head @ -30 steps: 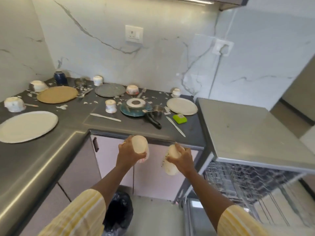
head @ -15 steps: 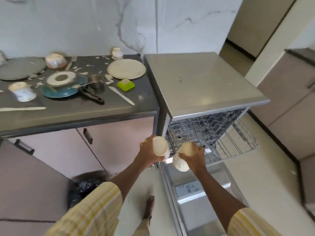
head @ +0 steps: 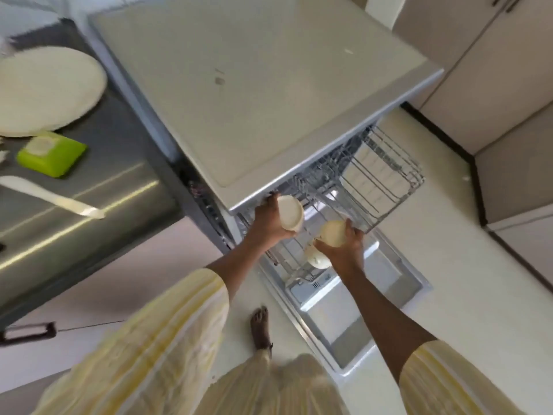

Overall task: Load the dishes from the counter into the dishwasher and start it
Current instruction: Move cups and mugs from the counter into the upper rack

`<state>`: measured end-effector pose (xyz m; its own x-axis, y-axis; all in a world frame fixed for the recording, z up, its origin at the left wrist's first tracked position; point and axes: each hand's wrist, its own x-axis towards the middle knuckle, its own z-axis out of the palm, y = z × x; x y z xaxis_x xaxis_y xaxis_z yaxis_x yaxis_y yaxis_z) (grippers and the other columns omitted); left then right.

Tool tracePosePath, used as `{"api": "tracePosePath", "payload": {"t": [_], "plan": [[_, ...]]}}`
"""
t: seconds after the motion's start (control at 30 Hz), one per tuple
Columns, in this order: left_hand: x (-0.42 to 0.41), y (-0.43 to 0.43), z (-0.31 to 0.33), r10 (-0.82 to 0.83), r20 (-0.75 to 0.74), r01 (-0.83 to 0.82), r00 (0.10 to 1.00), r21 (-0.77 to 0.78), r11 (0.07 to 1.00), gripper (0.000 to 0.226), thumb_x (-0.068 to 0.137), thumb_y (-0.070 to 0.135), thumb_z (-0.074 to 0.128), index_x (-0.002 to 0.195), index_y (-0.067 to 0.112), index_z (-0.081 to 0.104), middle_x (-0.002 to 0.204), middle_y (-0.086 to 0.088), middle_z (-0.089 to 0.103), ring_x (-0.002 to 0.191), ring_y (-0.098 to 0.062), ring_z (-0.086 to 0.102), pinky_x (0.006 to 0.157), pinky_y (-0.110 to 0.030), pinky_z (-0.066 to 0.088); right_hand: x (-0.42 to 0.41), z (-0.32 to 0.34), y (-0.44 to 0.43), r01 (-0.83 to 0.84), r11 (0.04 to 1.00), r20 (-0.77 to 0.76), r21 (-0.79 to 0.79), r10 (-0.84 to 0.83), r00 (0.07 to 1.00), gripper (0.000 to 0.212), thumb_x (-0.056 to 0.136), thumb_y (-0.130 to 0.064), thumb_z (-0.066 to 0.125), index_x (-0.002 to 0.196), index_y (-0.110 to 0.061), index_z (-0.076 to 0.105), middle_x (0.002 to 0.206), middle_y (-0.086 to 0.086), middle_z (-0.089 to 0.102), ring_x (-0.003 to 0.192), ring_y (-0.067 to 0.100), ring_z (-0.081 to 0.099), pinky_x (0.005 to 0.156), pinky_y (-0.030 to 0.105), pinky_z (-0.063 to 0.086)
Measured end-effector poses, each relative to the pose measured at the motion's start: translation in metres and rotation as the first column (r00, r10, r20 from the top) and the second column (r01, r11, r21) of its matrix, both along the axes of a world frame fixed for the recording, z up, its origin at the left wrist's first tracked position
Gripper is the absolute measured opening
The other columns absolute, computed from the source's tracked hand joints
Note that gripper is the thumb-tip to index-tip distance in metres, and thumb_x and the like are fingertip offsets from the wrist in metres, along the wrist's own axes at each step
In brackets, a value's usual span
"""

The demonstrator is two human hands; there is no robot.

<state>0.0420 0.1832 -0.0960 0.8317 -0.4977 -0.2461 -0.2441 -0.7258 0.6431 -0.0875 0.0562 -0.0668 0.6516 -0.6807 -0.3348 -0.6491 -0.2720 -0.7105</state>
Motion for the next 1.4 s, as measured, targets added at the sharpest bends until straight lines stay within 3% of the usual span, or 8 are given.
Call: {"api": "tracePosePath", "payload": {"t": [0.17, 0.27, 0.5, 0.7, 0.93, 1.1, 1.23, 1.4], "plan": [[0.026, -0.009, -0.032, -0.158, 0.006, 0.156, 0.987, 0.111, 0.982, 0.106, 0.053, 0.025, 0.089, 0.138, 0.005, 0.029, 0.129, -0.014, 0.048, 0.117, -0.031, 0.047, 0.096, -0.043, 0.045, 0.013, -0.037, 0.001, -0.077, 0.997, -0.034, 0.013, 0.077, 0.996, 0.089, 0.063, -0.024, 0.084, 0.137, -0.014, 0.036, 0.131, 0.015, 0.036, 0.112, 0.032, 0.047, 0.092, 0.040, 0.047], [0.038, -0.012, -0.042, -0.259, -0.030, 0.260, 0.966, 0.182, 0.948, 0.107, 0.055, 0.017, 0.088, 0.140, 0.004, 0.024, 0.132, -0.017, 0.043, 0.120, -0.032, 0.044, 0.098, -0.040, 0.043, 0.023, -0.055, -0.001, -0.160, 0.987, -0.081, 0.035, 0.162, 0.983, 0.087, 0.063, -0.029, 0.083, 0.136, -0.022, 0.035, 0.134, 0.011, 0.031, 0.117, 0.031, 0.045, 0.094, 0.041, 0.045], [0.043, -0.022, -0.058, -0.391, -0.097, 0.401, 0.915, 0.320, 0.859, 0.107, 0.056, 0.016, 0.088, 0.137, -0.001, 0.021, 0.124, -0.022, 0.049, 0.112, -0.034, 0.054, 0.092, -0.033, 0.049, 0.034, -0.084, 0.005, -0.301, 0.953, -0.094, -0.015, 0.298, 0.950, 0.089, 0.058, -0.020, 0.085, 0.135, -0.013, 0.040, 0.132, 0.009, 0.042, 0.114, 0.029, 0.048, 0.092, 0.039, 0.046], [0.042, -0.027, -0.069, -0.352, -0.122, 0.370, 0.928, 0.420, 0.829, 0.120, 0.056, 0.020, 0.089, 0.143, 0.004, 0.008, 0.133, -0.027, 0.041, 0.111, -0.036, 0.055, 0.090, -0.039, 0.052, 0.037, -0.103, 0.011, -0.303, 0.952, -0.057, -0.029, 0.301, 0.952, 0.090, 0.056, -0.009, 0.082, 0.136, -0.011, 0.042, 0.132, 0.010, 0.044, 0.115, 0.030, 0.046, 0.089, 0.039, 0.045], [0.040, -0.027, -0.076, -0.276, -0.126, 0.302, 0.953, 0.475, 0.826, 0.102, 0.062, 0.010, 0.085, 0.138, 0.007, 0.017, 0.120, -0.023, 0.052, 0.109, -0.034, 0.056, 0.090, -0.039, 0.049, 0.035, -0.117, 0.017, -0.373, 0.928, -0.072, -0.011, 0.372, 0.926, 0.089, 0.059, -0.001, 0.078, 0.138, -0.015, 0.039, 0.136, 0.011, 0.033, 0.124, 0.030, 0.034, 0.094, 0.040, 0.046], [0.041, -0.032, -0.075, -0.337, -0.123, 0.338, 0.933, 0.613, 0.714, 0.105, 0.061, 0.029, 0.086, 0.138, 0.004, 0.018, 0.125, -0.021, 0.054, 0.116, -0.034, 0.052, 0.095, -0.041, 0.042, 0.031, -0.120, 0.023, -0.393, 0.919, -0.095, -0.022, 0.389, 0.916, 0.089, 0.062, 0.001, 0.076, 0.139, -0.019, 0.037, 0.140, 0.011, 0.026, 0.128, 0.031, 0.031, 0.096, 0.041, 0.045], [0.044, -0.038, -0.069, -0.336, -0.215, 0.390, 0.917, 0.662, 0.640, 0.118, 0.065, 0.032, 0.083, 0.145, 0.003, 0.002, 0.135, -0.023, 0.046, 0.125, -0.037, 0.044, 0.103, -0.045, 0.034, 0.032, -0.118, 0.024, -0.412, 0.911, -0.145, -0.016, 0.406, 0.902, 0.093, 0.064, 0.003, 0.074, 0.142, -0.023, 0.031, 0.142, 0.013, 0.019, 0.130, 0.034, 0.029, 0.094, 0.038, 0.046], [0.036, -0.034, -0.068, -0.285, -0.195, 0.341, 0.939, 0.653, 0.677, 0.126, 0.066, 0.030, 0.082, 0.147, 0.007, -0.012, 0.133, -0.023, 0.049, 0.119, -0.037, 0.050, 0.101, -0.046, 0.038, 0.031, -0.114, 0.024, -0.423, 0.905, -0.197, 0.043, 0.422, 0.885, 0.099, 0.067, 0.003, 0.072, 0.146, -0.028, 0.021, 0.145, 0.011, 0.012, 0.132, 0.035, 0.024, 0.090, 0.037, 0.048]]}}
